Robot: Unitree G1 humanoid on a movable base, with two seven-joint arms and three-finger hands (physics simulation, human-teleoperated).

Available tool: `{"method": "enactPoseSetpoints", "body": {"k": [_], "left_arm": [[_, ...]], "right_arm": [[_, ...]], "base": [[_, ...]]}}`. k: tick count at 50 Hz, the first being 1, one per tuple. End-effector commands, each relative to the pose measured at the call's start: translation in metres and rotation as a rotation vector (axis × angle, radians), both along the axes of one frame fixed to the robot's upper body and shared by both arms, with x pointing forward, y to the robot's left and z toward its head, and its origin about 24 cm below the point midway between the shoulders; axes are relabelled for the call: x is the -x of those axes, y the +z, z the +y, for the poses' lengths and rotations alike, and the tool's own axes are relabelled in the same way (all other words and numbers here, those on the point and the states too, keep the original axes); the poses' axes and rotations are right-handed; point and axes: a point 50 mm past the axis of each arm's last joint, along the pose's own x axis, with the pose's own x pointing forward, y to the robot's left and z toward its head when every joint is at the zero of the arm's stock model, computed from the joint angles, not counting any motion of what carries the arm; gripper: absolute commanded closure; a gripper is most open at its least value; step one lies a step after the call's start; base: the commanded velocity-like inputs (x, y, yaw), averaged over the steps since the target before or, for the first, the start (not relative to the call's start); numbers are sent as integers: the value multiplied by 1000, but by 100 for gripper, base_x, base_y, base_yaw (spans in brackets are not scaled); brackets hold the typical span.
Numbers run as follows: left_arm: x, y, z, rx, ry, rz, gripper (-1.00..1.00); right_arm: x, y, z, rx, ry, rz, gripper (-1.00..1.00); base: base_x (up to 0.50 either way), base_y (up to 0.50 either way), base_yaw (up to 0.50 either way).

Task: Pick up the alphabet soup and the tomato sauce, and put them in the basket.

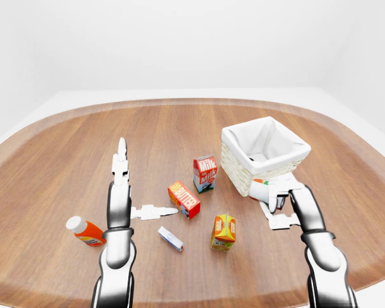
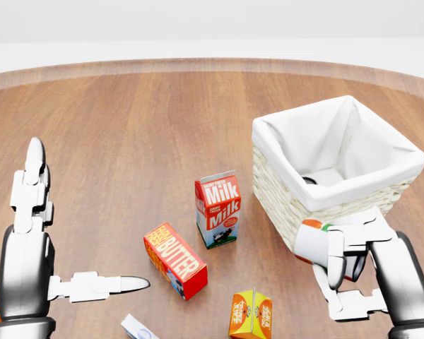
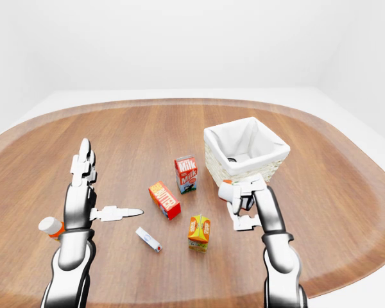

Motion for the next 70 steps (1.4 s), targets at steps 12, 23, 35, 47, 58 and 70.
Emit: {"method": "enactPoseSetpoints", "body": {"k": [12, 23, 35, 47, 58, 70], "left_arm": [[0, 0, 0, -3, -3, 0, -100], [0, -1, 0, -3, -2, 5, -100], [0, -1, 0, -1, -2, 4, -100], [0, 1, 0, 1, -3, -2, -100], [0, 1, 0, 3, -3, -5, -100], [0, 0, 0, 1, -5, -1, -100]], "right_arm": [[-15, 60, 6, 4, 48, -282, 100], [-23, 79, 9, 16, 65, -368, 100], [-36, 102, 12, 44, 76, -463, 100], [-45, 127, 17, 60, 82, -524, 100], [-66, 137, 26, 76, 83, -523, 100], [-94, 127, 29, 136, 65, -486, 100]], "base": [[0, 0, 0], [0, 0, 0], [0, 0, 0], [0, 0, 0], [0, 0, 0], [0, 0, 0]]}}
